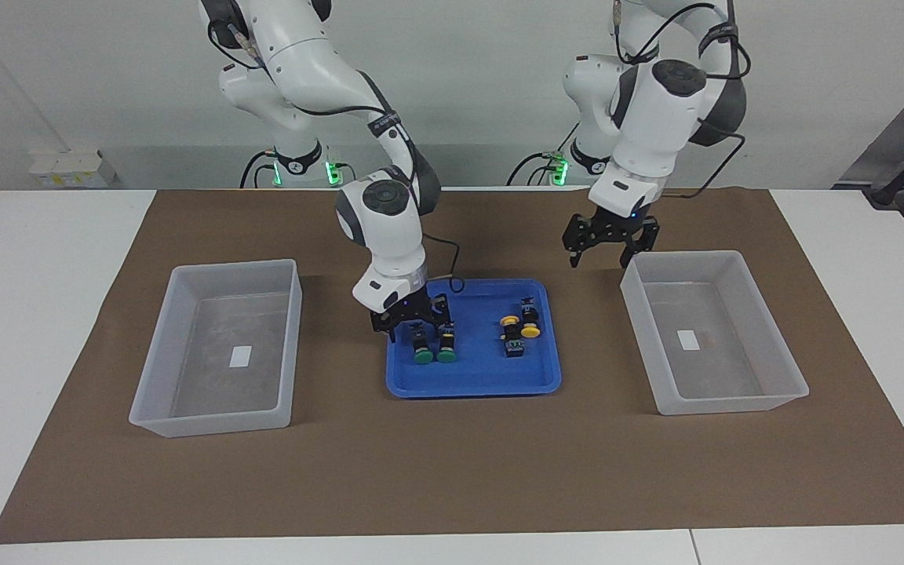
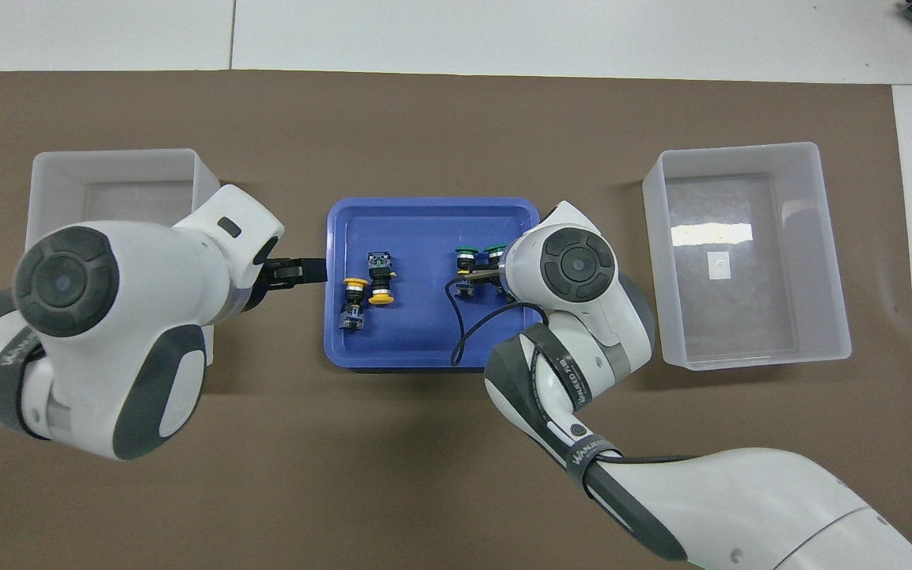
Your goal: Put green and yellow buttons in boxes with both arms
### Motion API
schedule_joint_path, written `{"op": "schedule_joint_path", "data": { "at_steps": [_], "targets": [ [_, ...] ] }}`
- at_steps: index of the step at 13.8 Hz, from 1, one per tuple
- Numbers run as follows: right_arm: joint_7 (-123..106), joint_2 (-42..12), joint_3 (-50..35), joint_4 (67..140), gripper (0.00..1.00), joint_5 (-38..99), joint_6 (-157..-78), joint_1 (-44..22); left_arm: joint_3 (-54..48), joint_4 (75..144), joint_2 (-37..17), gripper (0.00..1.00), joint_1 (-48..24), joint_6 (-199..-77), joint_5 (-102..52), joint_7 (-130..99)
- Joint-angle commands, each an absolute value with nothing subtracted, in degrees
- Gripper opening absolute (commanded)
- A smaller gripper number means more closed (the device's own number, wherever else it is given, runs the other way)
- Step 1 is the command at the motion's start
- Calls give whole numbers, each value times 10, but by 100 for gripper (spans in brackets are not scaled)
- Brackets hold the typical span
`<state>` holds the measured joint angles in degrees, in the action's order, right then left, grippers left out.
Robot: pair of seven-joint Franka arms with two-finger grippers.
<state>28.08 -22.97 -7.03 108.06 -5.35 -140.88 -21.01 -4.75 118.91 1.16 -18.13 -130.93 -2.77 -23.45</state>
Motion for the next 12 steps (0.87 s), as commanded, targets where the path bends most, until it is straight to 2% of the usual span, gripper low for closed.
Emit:
{"op": "schedule_joint_path", "data": {
  "at_steps": [1,2,3,4,7,10,12],
  "targets": [
    [287,-224,-72,1097,49,-62,-1428,-209,-40,1191,-23,100,-188,-1376,-33,-254],
    [284,-225,-72,1098,34,-62,-1441,-208,-40,1197,-26,100,-189,-1391,-32,-251],
    [284,-226,-72,1097,12,-62,-1443,-209,-40,1202,-34,100,-193,-1401,-32,-247],
    [284,-226,-71,1094,0,-62,-1444,-209,-40,1208,-38,100,-195,-1413,-32,-246],
    [289,-188,-70,1088,0,-62,-1424,-198,-40,1214,-87,100,-233,-1457,-33,-249],
    [283,-118,-67,1084,0,-62,-1334,-163,-39,1236,-90,100,-247,-1463,-32,-248],
    [273,-82,-68,1086,0,-62,-1297,-113,-39,1249,-87,100,-251,-1463,-32,-245]
  ]
}}
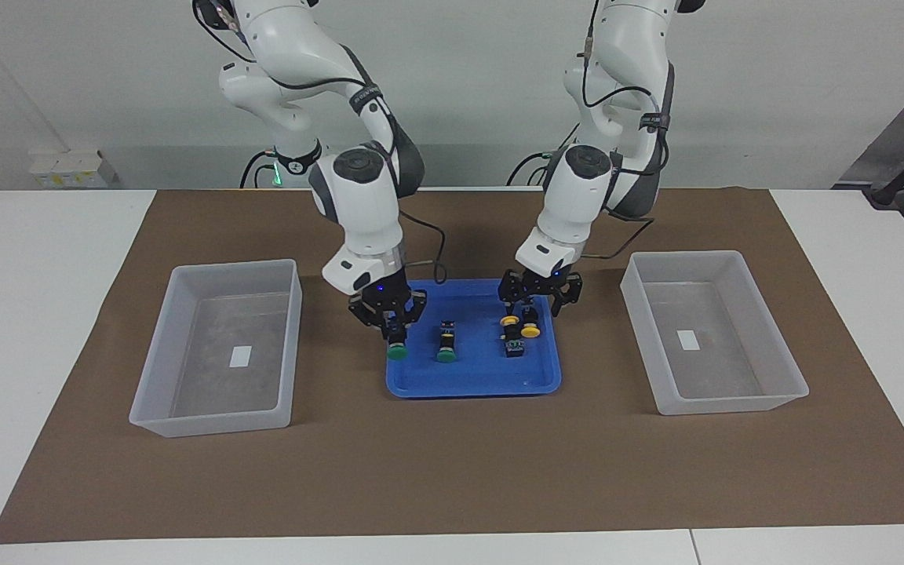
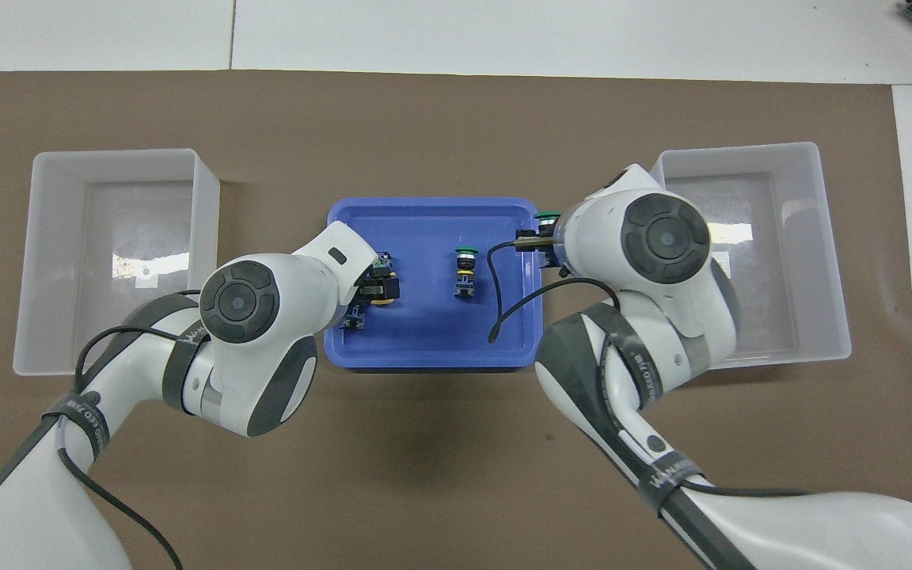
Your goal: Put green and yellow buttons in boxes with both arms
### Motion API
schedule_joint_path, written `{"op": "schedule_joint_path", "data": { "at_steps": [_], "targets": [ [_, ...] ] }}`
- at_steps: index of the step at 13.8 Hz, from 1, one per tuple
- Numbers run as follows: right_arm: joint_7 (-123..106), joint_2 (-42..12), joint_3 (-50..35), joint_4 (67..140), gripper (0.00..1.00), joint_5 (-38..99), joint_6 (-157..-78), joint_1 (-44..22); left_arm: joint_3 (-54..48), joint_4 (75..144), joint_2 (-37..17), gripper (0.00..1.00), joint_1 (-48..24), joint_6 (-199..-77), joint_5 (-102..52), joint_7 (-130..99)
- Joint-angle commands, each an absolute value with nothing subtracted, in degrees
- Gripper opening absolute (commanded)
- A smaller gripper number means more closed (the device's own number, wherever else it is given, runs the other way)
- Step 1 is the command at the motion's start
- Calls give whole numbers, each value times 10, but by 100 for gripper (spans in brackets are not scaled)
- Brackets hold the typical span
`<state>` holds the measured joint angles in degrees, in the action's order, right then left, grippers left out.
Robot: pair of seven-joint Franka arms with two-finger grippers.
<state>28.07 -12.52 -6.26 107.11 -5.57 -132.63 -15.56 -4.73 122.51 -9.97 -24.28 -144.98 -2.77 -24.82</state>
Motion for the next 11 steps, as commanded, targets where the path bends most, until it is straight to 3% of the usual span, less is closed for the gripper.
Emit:
{"op": "schedule_joint_path", "data": {
  "at_steps": [1,3,6,11],
  "targets": [
    [249,-67,-68,1087,0,-62,-1282,-91,-39,1253,-85,100,-251,-1462,-32,-238],
    [188,-41,-68,1087,0,-61,-1239,-38,-39,1261,-82,98,-250,-1461,-32,-234],
    [105,-47,-69,1101,0,-54,-1248,28,-39,1283,-76,89,-251,-1462,-32,-218],
    [55,-89,-69,1142,0,-53,-1337,91,-40,1296,-73,65,-251,-1463,-32,-220]
  ]
}}
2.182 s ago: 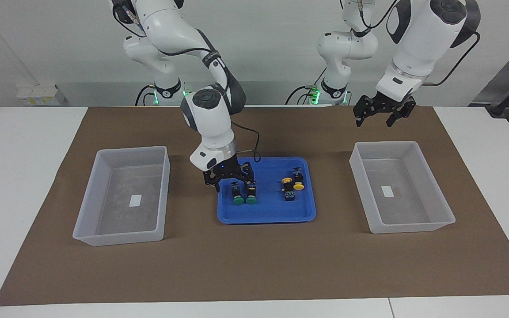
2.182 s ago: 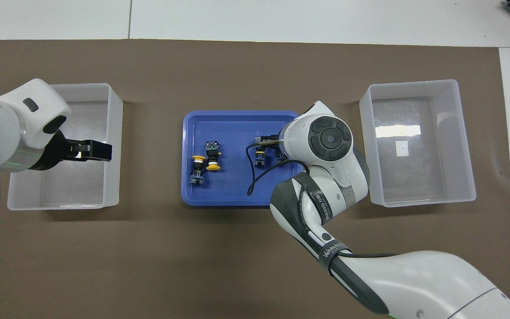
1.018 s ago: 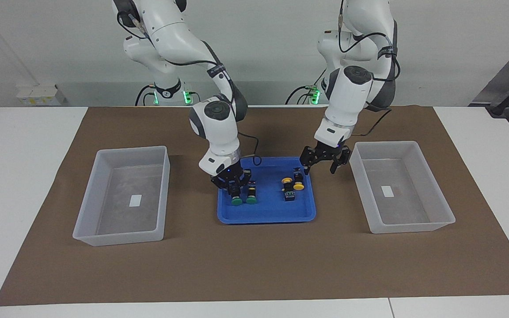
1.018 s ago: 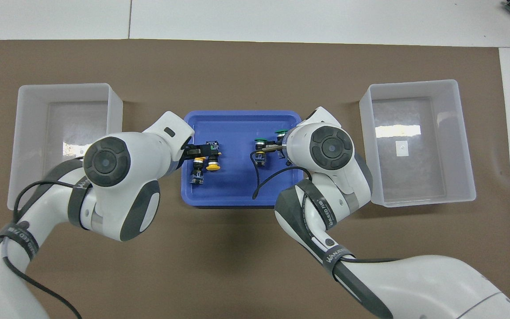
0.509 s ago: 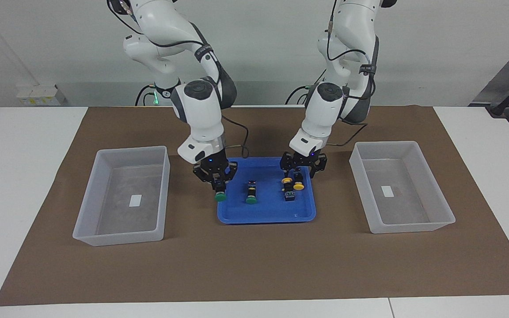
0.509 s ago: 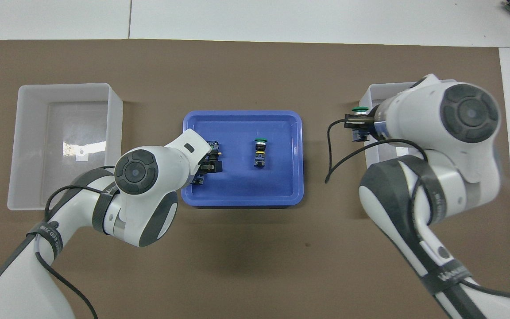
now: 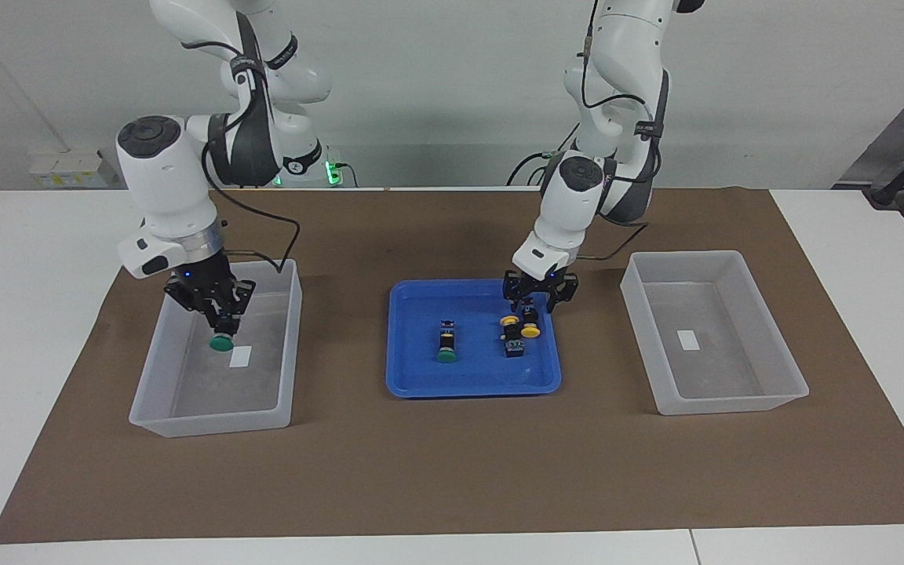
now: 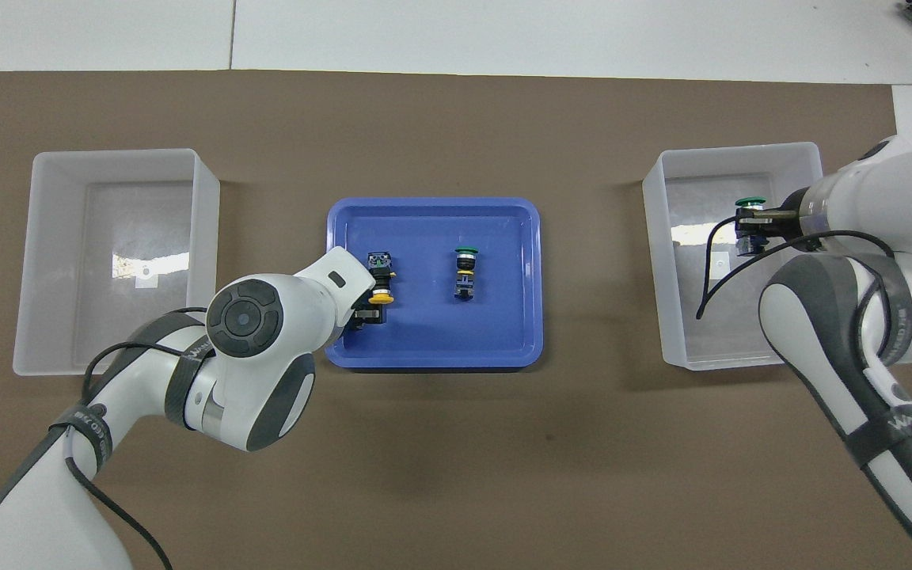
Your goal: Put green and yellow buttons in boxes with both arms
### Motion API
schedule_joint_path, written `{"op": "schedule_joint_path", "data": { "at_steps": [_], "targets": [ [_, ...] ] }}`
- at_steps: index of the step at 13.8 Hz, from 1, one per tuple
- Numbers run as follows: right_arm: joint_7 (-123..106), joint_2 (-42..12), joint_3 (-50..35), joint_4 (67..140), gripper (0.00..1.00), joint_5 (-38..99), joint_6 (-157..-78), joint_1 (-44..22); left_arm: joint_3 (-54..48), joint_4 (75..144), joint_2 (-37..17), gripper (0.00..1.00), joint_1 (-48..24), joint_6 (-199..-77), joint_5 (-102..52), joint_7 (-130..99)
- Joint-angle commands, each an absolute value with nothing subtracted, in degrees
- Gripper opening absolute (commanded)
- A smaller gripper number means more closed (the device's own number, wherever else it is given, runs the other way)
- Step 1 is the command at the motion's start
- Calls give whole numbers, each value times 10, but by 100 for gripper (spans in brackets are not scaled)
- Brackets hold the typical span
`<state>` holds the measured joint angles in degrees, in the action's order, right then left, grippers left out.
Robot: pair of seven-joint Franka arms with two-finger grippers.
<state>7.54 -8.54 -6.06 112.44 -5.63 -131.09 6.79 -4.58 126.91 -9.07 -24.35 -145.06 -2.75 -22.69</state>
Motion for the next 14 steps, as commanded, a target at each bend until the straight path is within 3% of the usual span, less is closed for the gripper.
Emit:
{"op": "schedule_joint_path", "data": {
  "at_steps": [1,3,8,9,10,11,12,14],
  "targets": [
    [42,-96,-69,1142,0,-53,-1339,101,-40,1296,-73,62,-251,-1463,-32,-224],
    [21,-111,-69,1144,0,-53,-1360,120,-40,1296,-72,55,-255,-1463,-32,-226],
    [-33,-140,-69,1143,0,-53,-1395,132,-40,1298,-72,51,-260,-1463,-32,-229],
    [-33,-141,-69,1143,7,-53,-1392,131,-40,1302,-74,50,-265,-1465,-32,-229],
    [-33,-141,-69,1143,21,-53,-1392,131,-40,1303,-80,50,-272,-1467,-32,-229],
    [-33,-142,-69,1143,51,-53,-1391,130,-40,1303,-84,50,-272,-1474,-32,-230],
    [-33,-143,-69,1141,62,-53,-1391,129,-40,1303,-92,50,-272,-1483,-32,-230],
    [-33,-142,-69,1137,64,-53,-1389,129,-40,1303,-96,46,-272,-1489,-32,-231]
  ]
}}
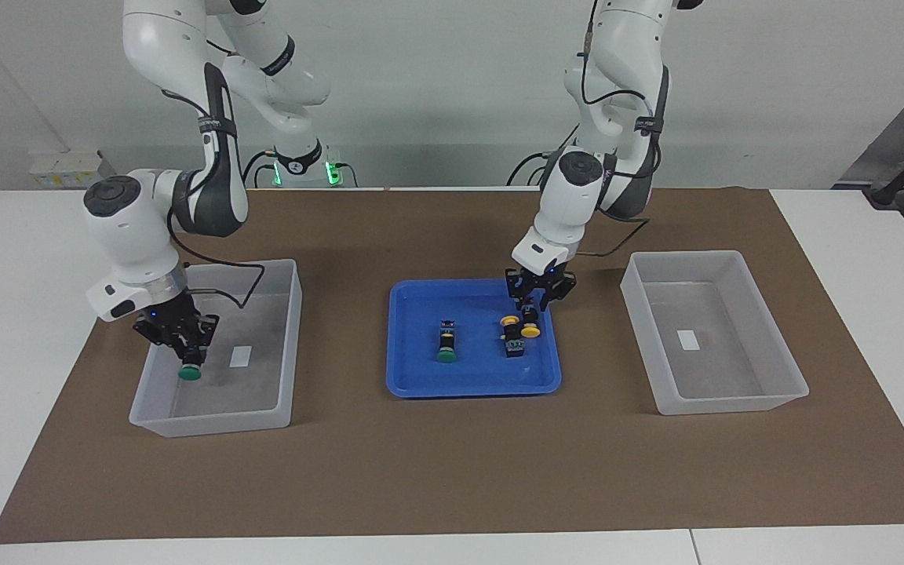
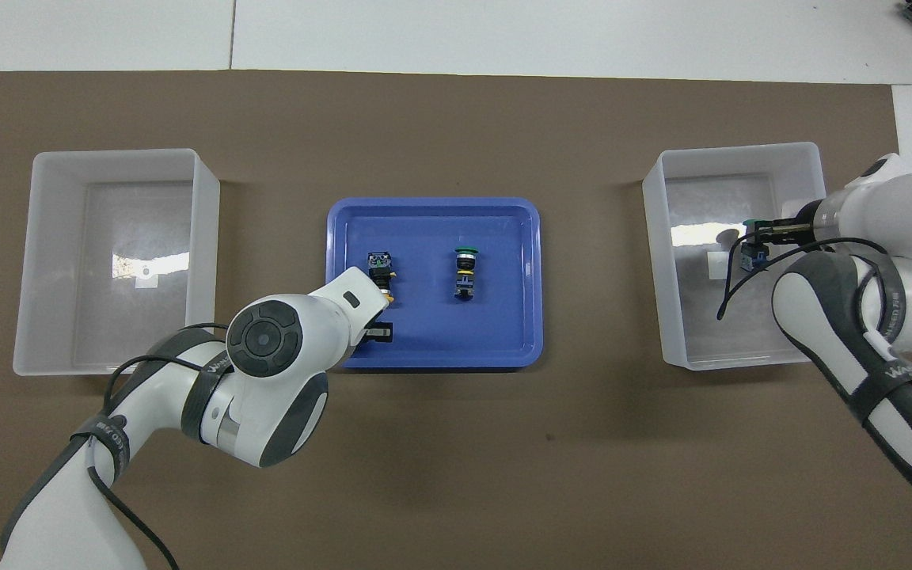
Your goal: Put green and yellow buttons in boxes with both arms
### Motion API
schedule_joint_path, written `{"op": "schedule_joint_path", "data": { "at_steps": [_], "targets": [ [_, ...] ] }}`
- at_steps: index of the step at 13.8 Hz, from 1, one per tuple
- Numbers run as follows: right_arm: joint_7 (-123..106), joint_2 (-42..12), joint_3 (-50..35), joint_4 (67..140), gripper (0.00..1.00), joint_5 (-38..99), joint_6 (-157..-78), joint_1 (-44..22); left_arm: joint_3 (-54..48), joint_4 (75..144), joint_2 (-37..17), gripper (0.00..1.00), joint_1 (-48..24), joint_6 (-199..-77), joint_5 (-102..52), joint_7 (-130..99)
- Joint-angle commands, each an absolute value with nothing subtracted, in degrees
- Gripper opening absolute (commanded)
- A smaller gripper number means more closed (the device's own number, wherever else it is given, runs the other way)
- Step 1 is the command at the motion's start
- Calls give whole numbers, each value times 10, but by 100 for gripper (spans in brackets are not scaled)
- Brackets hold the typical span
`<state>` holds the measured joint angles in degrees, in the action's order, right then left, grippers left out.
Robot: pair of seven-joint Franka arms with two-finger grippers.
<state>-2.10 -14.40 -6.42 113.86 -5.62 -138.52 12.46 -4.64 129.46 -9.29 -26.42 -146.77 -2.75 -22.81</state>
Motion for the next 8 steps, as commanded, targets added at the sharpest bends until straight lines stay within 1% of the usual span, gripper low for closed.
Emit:
{"op": "schedule_joint_path", "data": {
  "at_steps": [1,2,3,5,7,8],
  "targets": [
    [-33,-141,-69,1132,64,-52,-1385,129,-40,1303,-96,38,-272,-1489,-32,-231],
    [-33,-138,-71,1124,64,-52,-1374,129,-40,1303,-96,28,-271,-1489,-32,-231],
    [-28,-135,-74,1112,64,-52,-1359,127,-40,1300,-96,21,-271,-1488,-32,-230],
    [13,-126,-83,1085,69,-50,-1322,106,-39,1296,-97,11,-269,-1488,-32,-229],
    [67,-120,-84,1061,78,-50,-1289,70,-39,1286,-96,2,-265,-1479,-32,-229],
    [88,-116,-89,1057,89,-49,-1289,53,-39,1283,-94,0,-265,-1478,-32,-229]
  ]
}}
